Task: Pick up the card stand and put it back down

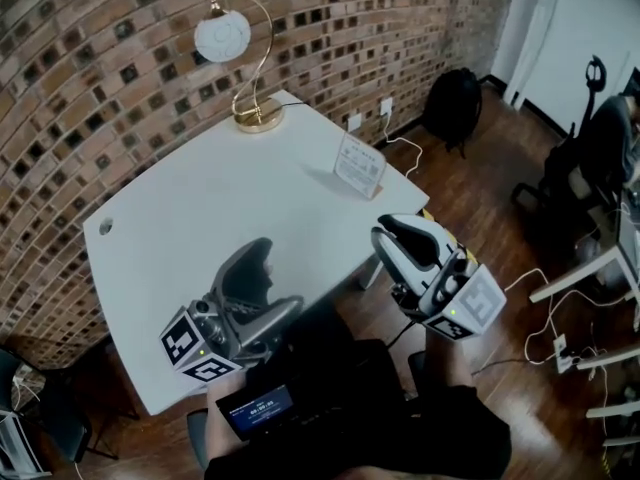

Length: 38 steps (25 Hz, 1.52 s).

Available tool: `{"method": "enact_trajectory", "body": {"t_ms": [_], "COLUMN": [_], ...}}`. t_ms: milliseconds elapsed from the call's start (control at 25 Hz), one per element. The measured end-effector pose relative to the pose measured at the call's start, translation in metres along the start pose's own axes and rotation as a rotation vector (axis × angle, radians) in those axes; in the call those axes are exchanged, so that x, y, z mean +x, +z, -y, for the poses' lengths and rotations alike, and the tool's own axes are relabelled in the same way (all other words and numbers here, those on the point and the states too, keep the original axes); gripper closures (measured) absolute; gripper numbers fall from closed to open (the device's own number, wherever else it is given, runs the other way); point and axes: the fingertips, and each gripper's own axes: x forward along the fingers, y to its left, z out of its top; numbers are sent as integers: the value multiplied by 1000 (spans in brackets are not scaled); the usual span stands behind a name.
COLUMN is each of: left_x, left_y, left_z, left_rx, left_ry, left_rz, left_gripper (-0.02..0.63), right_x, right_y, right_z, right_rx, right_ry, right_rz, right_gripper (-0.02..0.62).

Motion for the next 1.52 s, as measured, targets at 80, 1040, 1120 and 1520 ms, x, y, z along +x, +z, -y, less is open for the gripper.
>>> {"method": "enact_trajectory", "body": {"t_ms": [80,1040,1120,1520], "left_x": [-4,-24,-24,-26], "left_y": [0,0,-1,2], "left_z": [-9,-40,-41,-39], "left_rx": [-8,47,44,34], "left_ry": [13,111,110,101], "left_rz": [3,-83,-84,-69], "left_gripper": [227,227,226,227], "right_x": [4,27,26,34], "right_y": [-16,-209,-208,-167], "right_z": [12,204,203,189], "right_rx": [22,198,249,316], "right_ry": [-21,-286,-279,-262], "right_rz": [-28,-540,-504,-368], "right_gripper": [491,543,561,566]}}
